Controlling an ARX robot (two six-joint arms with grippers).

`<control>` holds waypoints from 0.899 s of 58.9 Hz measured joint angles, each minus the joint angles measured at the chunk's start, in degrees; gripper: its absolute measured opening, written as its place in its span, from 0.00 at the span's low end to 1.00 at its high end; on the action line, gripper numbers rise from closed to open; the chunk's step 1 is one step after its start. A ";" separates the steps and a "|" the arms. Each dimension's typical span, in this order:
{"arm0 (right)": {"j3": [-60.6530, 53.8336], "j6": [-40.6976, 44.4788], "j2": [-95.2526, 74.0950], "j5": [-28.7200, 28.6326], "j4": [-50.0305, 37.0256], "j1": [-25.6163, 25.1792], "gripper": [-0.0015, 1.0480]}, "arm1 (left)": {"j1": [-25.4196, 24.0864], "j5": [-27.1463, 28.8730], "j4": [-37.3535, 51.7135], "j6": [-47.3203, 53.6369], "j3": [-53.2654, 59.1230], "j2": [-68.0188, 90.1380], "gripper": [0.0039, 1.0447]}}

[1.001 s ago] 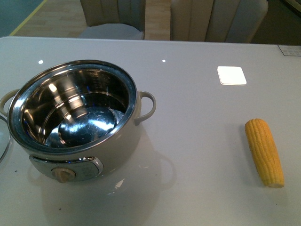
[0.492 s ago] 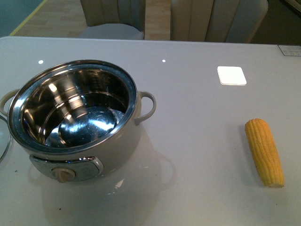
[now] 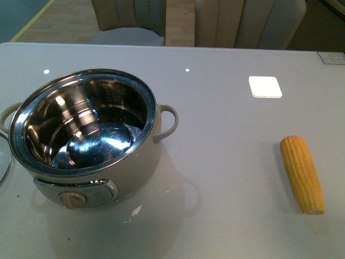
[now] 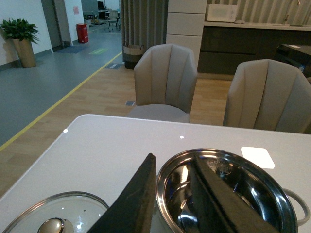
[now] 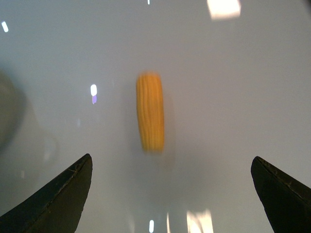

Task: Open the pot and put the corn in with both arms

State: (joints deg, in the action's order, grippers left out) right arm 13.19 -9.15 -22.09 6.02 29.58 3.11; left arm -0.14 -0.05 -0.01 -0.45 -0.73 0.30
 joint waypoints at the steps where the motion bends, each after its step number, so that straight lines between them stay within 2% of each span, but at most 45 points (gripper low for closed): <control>1: 0.13 -0.83 -2.78 -0.20 0.79 0.28 0.92 | 0.00 0.04 0.00 0.00 0.00 0.00 0.33; 6: 0.11 -2.27 -10.34 -0.98 -3.82 0.98 0.92 | 0.00 0.07 0.00 0.00 0.00 0.00 0.53; 11: 0.09 -2.71 -19.15 -1.40 -12.81 1.44 0.92 | 0.00 0.04 0.00 0.00 0.00 0.00 0.71; 20: 0.07 -3.21 -37.86 -1.25 -29.03 1.90 0.92 | 0.00 0.07 0.00 0.04 -0.02 0.00 0.95; 24: 0.37 -2.69 -47.65 -0.94 -37.38 2.29 0.92 | 0.00 0.07 0.00 0.11 -0.02 0.00 0.93; 32: 2.97 0.52 -62.71 -0.42 -45.59 2.84 0.92 | 0.00 0.07 0.00 0.13 0.00 0.00 0.94; 53: 11.19 7.85 -81.72 -2.47 -52.00 3.13 0.92 | 0.00 0.07 0.00 0.13 -0.02 0.00 0.94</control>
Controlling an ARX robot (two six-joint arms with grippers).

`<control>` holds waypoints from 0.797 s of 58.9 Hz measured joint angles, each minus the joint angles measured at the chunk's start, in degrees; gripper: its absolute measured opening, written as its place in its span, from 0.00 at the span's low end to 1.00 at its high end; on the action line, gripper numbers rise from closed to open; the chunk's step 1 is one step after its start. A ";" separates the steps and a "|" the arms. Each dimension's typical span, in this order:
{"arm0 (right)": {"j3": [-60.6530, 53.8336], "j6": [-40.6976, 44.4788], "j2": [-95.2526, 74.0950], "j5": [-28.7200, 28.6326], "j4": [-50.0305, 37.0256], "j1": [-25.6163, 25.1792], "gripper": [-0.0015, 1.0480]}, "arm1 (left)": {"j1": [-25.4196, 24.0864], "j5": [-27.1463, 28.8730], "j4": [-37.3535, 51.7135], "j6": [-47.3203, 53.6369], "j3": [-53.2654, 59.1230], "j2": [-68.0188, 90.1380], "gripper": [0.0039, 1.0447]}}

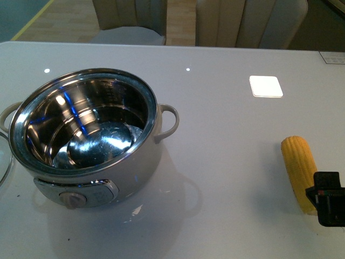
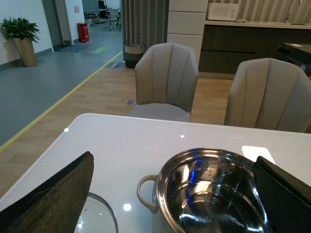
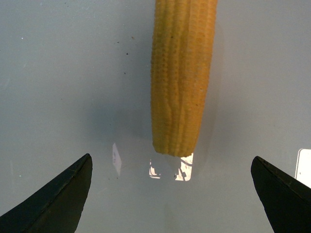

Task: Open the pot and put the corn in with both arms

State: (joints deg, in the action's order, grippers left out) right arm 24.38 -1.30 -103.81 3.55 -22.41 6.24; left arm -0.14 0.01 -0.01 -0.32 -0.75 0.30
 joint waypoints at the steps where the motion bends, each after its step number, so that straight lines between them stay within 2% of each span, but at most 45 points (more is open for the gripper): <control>1: 0.26 0.20 -0.42 0.02 -0.13 -0.04 0.92 | 0.00 -0.02 0.00 0.00 0.02 0.00 0.94; 18: 6.64 5.29 -11.61 0.07 -1.90 -0.94 0.92 | 0.00 0.00 0.00 0.00 0.02 0.00 0.94; 47: 13.55 5.90 -21.92 0.98 -3.19 -2.32 0.92 | 0.00 0.00 0.00 0.00 0.00 0.00 0.94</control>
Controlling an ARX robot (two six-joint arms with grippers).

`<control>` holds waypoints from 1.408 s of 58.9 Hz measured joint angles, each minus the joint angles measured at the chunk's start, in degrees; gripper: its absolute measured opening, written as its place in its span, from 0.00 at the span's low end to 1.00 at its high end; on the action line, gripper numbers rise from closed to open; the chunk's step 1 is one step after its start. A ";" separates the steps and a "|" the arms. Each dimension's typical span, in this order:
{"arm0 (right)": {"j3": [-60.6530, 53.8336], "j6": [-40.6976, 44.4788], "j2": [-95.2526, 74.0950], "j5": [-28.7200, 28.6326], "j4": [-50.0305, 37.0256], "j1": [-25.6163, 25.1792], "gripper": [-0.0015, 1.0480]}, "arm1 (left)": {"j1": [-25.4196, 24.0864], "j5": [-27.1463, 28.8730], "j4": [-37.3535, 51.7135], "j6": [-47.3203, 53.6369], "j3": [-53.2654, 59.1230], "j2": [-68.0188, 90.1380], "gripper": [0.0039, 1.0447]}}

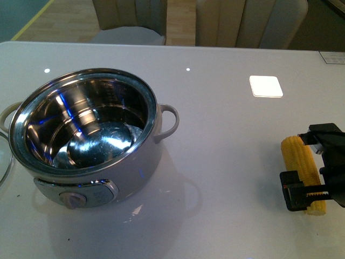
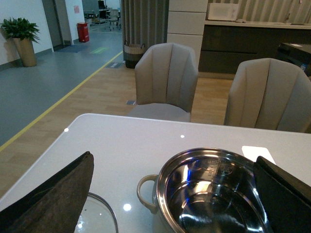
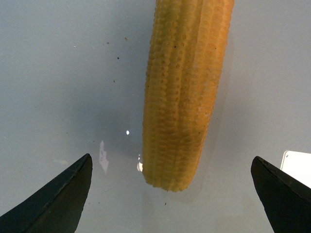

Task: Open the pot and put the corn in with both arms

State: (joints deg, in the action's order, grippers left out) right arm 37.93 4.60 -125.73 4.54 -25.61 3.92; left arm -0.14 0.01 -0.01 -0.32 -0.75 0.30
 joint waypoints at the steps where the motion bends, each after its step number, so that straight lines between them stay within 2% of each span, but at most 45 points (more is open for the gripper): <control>1: 0.15 0.00 -0.24 0.00 0.00 -0.02 0.92 | 0.00 0.00 0.00 0.00 0.02 0.00 0.94; 17: 3.19 -0.68 -3.63 -0.87 0.24 0.22 0.90 | 0.00 -0.02 0.00 0.00 0.02 0.00 0.94; 33: 3.76 -1.60 -3.87 -1.51 1.55 1.60 0.51 | 0.00 0.00 0.00 0.00 0.00 0.00 0.94; 45: 2.43 -2.95 -2.12 -3.26 3.10 2.34 0.29 | 0.00 0.00 0.00 0.00 0.00 0.00 0.94; 58: -0.87 -4.81 3.32 -6.82 4.72 4.68 0.22 | 0.00 -0.02 0.00 0.00 0.00 0.00 0.94; 83: -5.77 -9.79 29.33 -16.57 9.77 11.82 0.20 | 0.00 0.00 0.00 0.00 0.02 0.00 0.94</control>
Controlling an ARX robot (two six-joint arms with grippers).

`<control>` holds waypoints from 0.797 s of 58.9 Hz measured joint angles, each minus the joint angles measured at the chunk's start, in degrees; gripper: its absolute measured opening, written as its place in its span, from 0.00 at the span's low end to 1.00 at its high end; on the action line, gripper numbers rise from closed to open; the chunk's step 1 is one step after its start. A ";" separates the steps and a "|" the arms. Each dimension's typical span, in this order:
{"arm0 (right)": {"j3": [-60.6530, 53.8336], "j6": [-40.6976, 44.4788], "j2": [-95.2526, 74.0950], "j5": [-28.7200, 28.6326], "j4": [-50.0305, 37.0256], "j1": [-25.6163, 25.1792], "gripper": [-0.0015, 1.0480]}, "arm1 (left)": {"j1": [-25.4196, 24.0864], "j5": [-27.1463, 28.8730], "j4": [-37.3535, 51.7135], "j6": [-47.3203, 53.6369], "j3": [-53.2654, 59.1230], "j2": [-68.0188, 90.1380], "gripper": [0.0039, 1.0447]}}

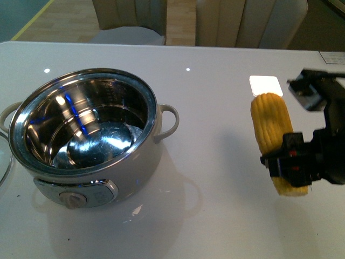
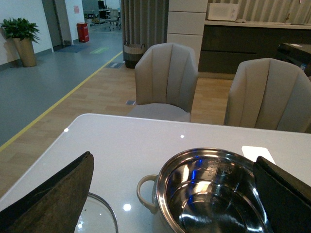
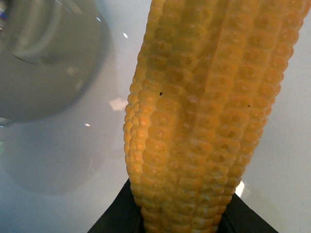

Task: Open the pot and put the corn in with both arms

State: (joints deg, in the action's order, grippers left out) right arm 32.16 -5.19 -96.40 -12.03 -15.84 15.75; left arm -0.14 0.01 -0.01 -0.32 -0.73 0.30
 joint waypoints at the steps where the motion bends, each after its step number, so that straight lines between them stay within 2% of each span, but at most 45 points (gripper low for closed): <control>1: 0.11 -0.35 1.29 -0.35 0.31 0.39 0.20 | 0.00 -0.02 0.00 0.00 -0.02 0.00 0.94; 9: 2.78 -4.09 6.73 -0.98 2.16 3.78 0.19 | 0.00 0.00 0.00 0.00 -0.02 0.00 0.94; 22: 12.87 -10.58 4.90 -0.59 3.15 10.60 0.19 | 0.00 0.00 0.00 0.02 -0.02 0.00 0.94; 47: 29.22 -21.11 -8.00 -0.09 4.11 16.87 0.18 | 0.00 0.00 0.00 0.02 -0.02 0.00 0.94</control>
State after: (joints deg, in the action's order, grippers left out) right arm 61.39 -26.30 -104.40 -12.12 -11.73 32.62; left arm -0.14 0.01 -0.01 -0.30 -0.75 0.30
